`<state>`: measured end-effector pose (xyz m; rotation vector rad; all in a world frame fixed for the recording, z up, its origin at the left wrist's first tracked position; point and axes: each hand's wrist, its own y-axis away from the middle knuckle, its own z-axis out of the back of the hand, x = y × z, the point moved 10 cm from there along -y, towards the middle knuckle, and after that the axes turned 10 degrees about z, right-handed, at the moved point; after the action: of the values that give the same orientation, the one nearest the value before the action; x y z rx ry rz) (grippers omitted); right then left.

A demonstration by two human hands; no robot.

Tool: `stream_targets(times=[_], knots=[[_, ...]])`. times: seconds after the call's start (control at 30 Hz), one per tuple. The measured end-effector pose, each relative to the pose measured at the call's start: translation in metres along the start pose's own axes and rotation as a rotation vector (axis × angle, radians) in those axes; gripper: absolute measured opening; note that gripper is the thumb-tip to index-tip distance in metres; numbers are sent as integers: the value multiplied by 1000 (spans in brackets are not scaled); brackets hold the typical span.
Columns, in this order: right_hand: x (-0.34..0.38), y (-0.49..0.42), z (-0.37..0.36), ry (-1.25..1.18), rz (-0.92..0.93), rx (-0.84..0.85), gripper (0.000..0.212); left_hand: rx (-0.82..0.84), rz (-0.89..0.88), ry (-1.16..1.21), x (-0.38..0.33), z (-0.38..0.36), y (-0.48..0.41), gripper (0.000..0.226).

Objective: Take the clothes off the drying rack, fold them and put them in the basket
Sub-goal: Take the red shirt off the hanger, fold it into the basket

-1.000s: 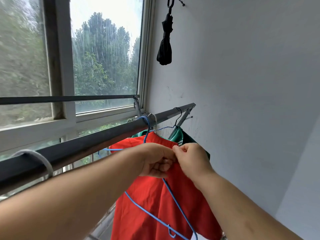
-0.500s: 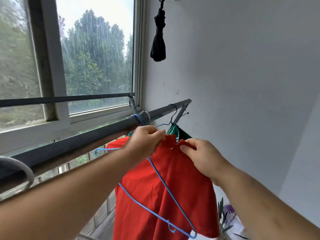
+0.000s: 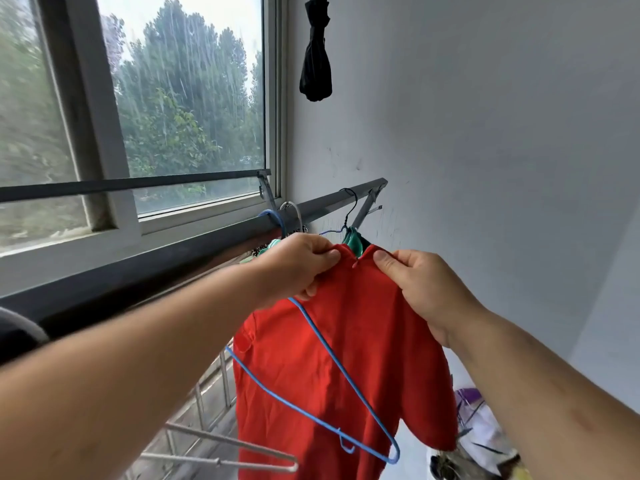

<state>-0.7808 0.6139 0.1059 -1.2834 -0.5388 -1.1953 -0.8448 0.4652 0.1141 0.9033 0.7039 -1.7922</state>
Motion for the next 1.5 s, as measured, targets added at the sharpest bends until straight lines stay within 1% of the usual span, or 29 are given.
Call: stream_targets(times=[0.1,0.2,0.3,0.33,0.43,0.47,0.53,0.6,0.63,0.67,0.73,0.77,0.83,0.9,0.97,1.07,1.17,1.2,1.27,1.33,1.43,1.5], knots=[[5,-2,-2,-19,30,2,23,65,-12,124,-4,-4,3,22],[12,-5,-7,-13,71,35,20,114,-45,157,-11,-9,5,25],[20,-11,-3,79,111,18,19,161,-72,183,-17,-12,7,17],[21,-14,1,126,117,4,19,173,-73,184,-18,-13,7,18],[26,-20,4,253,129,-17,24,118,-32,109,-16,-11,5,21],[27,-19,6,341,139,-37,27,87,-6,79,-15,-9,3,22],[34,-11,14,537,184,-138,31,46,54,68,-11,-5,0,26],[47,5,19,588,272,-225,24,27,99,91,-9,-3,-2,29],[49,12,17,581,300,-215,22,29,105,90,-9,-4,-3,29],[46,17,12,575,296,-169,25,32,98,75,-11,-7,-2,27],[30,22,-3,488,186,-38,35,45,68,32,-16,-11,-3,25],[19,24,-7,369,87,4,37,60,56,18,-19,-13,-2,24],[1,29,-15,87,-116,32,32,104,35,-3,-24,-19,0,22],[-5,32,-21,-54,-211,51,21,124,6,-79,-27,-24,2,25],[-4,34,-22,-101,-248,76,14,103,-35,-218,-31,-26,4,27],[-12,39,-30,-253,-379,84,14,22,-166,-493,-48,-25,16,28],[-24,43,-41,-470,-499,-2,23,-132,-311,-881,-67,-30,28,31],[-28,46,-45,-529,-531,-39,26,-192,-336,-953,-71,-30,29,31],[-42,56,-56,-579,-596,-78,27,-290,-351,-959,-79,-21,28,32],[-57,69,-68,-594,-646,-63,26,-357,-350,-857,-86,-3,26,31],[-63,80,-73,-634,-644,-39,22,-350,-345,-760,-89,10,23,28],[-55,79,-70,-540,-560,15,18,-325,-361,-692,-88,9,24,26]])
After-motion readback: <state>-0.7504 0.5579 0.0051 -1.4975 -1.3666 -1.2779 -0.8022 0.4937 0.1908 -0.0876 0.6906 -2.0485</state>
